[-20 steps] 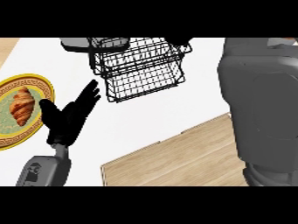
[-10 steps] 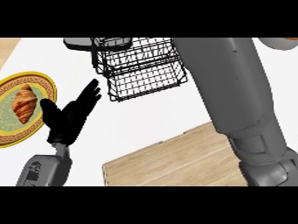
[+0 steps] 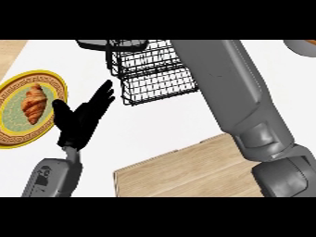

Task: Pick the cupcake from the tray and place it in the tiered basket

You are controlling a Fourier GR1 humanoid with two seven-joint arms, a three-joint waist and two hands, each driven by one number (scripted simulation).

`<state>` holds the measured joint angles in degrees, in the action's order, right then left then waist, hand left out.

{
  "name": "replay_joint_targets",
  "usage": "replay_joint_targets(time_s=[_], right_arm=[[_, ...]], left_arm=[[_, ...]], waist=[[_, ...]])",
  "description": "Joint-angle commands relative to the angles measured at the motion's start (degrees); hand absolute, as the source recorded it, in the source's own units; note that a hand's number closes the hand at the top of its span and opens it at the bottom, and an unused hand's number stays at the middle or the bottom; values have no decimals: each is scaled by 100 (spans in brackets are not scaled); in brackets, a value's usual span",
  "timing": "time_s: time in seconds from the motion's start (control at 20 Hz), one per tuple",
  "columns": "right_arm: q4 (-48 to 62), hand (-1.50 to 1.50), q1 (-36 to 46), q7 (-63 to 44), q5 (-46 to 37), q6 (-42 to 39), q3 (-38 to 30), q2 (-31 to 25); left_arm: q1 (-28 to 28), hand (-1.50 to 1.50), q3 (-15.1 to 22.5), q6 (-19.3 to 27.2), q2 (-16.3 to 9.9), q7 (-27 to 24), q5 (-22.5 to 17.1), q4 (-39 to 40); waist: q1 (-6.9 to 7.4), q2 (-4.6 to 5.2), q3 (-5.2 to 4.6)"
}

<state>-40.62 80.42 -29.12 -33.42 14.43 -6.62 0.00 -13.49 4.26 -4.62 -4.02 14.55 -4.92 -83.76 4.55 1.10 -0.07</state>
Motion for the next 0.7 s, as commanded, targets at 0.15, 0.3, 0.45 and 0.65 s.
replay_joint_targets(time_s=[0.15, 0.3, 0.45, 0.65], right_arm=[[1053, -150, 392, 1198, 1323, 556, 188, 0], [1210, -150, 413, 1915, 1608, 752, 226, 0], [1357, -150, 640, 2126, 1800, 1367, 320, 0], [1659, -150, 698, 2395, 1683, 2070, 242, 0]], left_arm=[[-137, 0, 81, -20, 83, 68, 18, 28], [-410, 0, -90, -73, 90, -15, -95, 386], [-85, 0, -17, -241, -91, -3, -88, 26], [-10, 0, -93, -82, -95, 99, -39, -13]], waist=[[214, 40, -5], [121, 70, -7], [252, 49, -8], [24, 25, -4]])
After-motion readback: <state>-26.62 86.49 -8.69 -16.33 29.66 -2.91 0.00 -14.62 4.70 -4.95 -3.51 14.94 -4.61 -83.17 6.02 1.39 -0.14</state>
